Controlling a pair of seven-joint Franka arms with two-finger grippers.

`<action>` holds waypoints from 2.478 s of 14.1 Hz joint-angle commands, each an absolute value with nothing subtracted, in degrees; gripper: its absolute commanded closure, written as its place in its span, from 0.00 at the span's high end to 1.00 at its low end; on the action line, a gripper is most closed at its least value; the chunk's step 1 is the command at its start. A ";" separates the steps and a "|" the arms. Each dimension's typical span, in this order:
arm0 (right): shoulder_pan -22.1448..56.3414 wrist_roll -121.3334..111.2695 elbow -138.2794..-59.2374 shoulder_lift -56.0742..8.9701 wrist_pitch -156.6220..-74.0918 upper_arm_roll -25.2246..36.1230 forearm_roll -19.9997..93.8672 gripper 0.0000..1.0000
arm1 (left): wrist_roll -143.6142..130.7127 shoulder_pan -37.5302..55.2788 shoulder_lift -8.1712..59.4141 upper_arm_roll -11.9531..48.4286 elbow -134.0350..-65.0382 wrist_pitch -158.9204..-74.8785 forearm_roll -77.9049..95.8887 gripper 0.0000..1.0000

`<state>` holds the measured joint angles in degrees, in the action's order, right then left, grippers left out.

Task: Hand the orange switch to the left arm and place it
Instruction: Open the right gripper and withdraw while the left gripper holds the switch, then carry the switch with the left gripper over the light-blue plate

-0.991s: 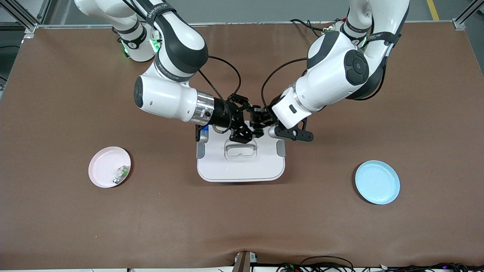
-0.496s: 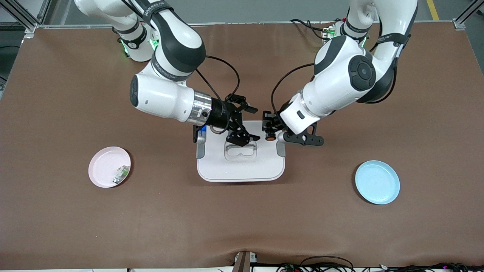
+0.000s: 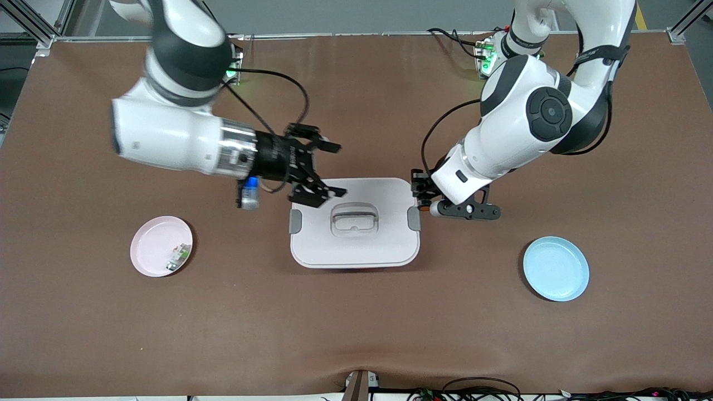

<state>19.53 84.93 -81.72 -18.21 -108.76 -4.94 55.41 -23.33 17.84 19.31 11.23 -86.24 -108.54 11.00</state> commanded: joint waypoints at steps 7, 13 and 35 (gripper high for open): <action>9.86 54.01 -88.14 -6.08 -89.13 -5.54 31.56 1.00 | -10.56 8.36 17.31 11.42 -89.03 -103.36 2.38 0.00; 4.76 31.15 -96.40 0.61 -87.10 -5.54 18.29 1.00 | -2.65 2.91 17.84 11.43 -94.47 -106.69 -2.80 0.00; -12.30 0.79 -95.38 3.52 -88.51 -5.63 1.23 1.00 | 55.78 -10.37 35.32 11.34 -97.82 -134.36 -15.71 0.00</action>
<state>-11.12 0.51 -99.48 5.31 -89.55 -4.78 2.24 51.58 -9.98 33.94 10.93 -98.99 -131.91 -12.81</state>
